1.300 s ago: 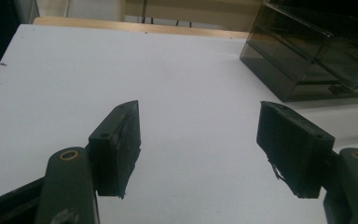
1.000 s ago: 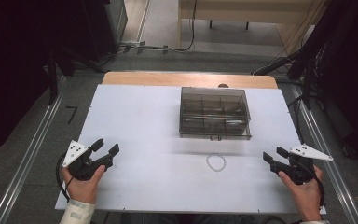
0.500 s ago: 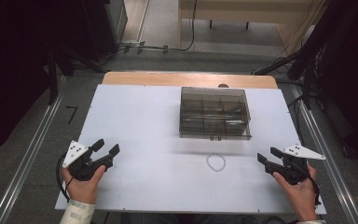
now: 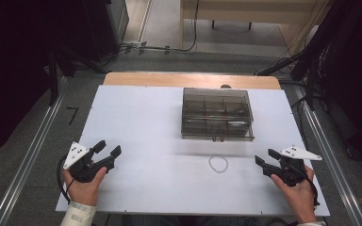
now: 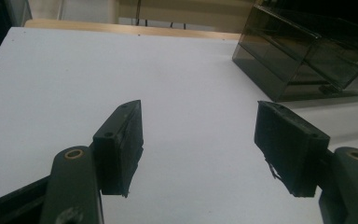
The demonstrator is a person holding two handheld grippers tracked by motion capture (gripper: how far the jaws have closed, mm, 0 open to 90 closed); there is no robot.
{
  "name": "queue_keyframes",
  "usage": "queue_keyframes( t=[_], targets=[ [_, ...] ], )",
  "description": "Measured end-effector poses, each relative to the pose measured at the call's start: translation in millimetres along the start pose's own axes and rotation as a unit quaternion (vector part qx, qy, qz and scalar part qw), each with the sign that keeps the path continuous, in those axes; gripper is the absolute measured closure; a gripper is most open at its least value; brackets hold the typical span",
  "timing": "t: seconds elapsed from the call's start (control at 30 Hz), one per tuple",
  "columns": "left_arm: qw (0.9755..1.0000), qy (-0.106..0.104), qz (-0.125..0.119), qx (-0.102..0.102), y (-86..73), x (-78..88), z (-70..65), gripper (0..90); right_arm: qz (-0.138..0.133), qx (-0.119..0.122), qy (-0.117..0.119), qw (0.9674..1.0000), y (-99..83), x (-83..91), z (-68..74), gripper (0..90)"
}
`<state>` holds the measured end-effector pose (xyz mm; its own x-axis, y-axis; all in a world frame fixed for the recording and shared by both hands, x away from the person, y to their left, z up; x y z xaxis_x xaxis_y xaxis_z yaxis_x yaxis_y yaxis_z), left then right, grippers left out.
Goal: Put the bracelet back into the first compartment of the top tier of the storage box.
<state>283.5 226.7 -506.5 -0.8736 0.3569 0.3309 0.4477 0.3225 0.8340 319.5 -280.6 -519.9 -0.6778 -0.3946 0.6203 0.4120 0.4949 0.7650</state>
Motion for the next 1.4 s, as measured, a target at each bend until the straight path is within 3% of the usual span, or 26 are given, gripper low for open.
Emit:
queue_keyframes(
  t=[0.5,1.13,1.4],
  targets=[
    [1.0,0.0,0.0,0.0,-0.1,0.6,0.0,33.9,0.005,0.017,0.016,0.9997,6.3,-9.7,14.6,36.9],
    [1.0,-0.001,0.0,0.0,-0.3,0.2,-0.2,34.6,0.022,0.058,0.053,0.9966,16.8,-31.9,51.9,36.9],
    [1.0,-0.001,0.0,0.001,-0.3,0.4,-0.1,34.6,0.027,0.065,0.059,0.9958,18.9,-37.6,58.7,37.0]
  ],
)
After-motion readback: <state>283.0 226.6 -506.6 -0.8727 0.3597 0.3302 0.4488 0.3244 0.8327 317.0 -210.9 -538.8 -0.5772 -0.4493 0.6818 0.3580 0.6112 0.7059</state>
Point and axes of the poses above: each handheld gripper's, and its own axes: x roughly backward along the jaws, y roughly out of its top, z roughly to its left, the point moved 8 cm from there along -x, roughly forward along the jaws, and after that the axes turned 15 degrees about x, right-handed, at the moved point
